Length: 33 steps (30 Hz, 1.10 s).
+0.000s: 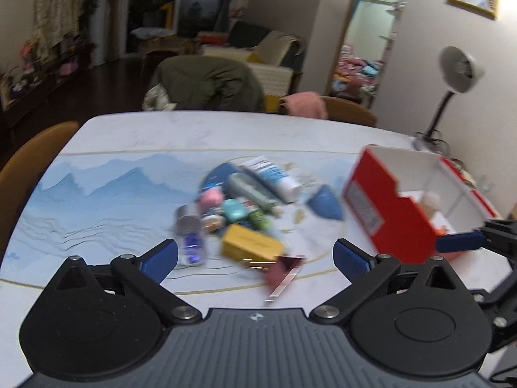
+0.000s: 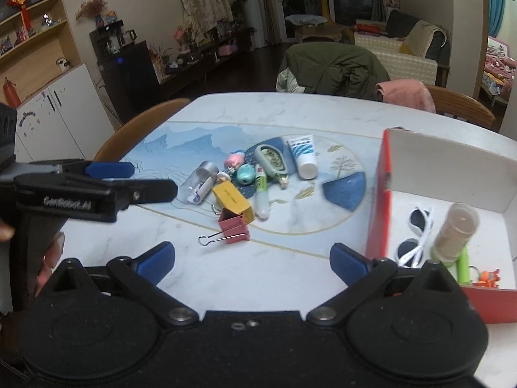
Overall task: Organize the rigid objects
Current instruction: 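Grasp the clear bottle of purple pieces with left gripper while right gripper grasps the pink binder clip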
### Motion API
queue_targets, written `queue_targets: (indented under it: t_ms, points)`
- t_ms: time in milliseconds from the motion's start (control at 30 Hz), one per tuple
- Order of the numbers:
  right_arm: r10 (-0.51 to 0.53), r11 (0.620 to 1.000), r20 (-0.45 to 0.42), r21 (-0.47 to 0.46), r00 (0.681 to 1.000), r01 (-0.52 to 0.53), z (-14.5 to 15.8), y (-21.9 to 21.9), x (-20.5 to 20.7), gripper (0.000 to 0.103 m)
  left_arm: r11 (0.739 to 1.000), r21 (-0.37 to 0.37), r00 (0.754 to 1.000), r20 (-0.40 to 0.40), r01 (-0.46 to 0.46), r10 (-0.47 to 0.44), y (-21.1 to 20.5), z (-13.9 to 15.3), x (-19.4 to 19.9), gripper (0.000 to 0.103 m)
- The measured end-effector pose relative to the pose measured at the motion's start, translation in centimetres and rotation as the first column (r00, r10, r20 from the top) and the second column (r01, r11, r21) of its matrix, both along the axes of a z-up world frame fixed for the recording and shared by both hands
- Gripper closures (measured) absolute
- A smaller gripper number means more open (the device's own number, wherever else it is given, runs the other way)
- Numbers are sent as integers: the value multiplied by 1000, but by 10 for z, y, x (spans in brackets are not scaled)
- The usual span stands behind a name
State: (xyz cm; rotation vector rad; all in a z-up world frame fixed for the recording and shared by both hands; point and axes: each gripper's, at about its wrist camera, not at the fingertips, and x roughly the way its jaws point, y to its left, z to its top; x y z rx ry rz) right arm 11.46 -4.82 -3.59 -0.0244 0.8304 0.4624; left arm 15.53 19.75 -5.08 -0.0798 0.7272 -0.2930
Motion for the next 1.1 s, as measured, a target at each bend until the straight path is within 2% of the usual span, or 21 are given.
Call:
queue_targets:
  t_ms: [167, 300, 567, 833, 967, 1100]
  points:
    - [5, 1000, -13, -24, 1000, -6, -12, 20, 12, 1, 992, -20, 991, -67, -121, 120, 30, -21, 26, 0]
    - [15, 999, -27, -51, 1000, -17, -22, 34, 21, 2, 983, -36, 981, -74, -181, 178, 45, -36, 42, 0]
    - [40, 994, -48, -98, 998, -44, -42, 60, 41, 10, 984, 34, 980, -87, -177, 180, 40, -61, 71, 0]
    - [43, 992, -76, -115, 996, -51, -59, 74, 63, 22, 990, 55, 983, -119, -133, 139, 32, -80, 93, 0]
    - [49, 992, -83, -112, 995, -58, -65, 78, 71, 24, 990, 85, 984, -130, -115, 125, 29, -89, 101, 0]
    - [60, 990, -91, -123, 994, -71, -73, 86, 78, 29, 990, 83, 983, -132, -115, 125, 29, -94, 106, 1]
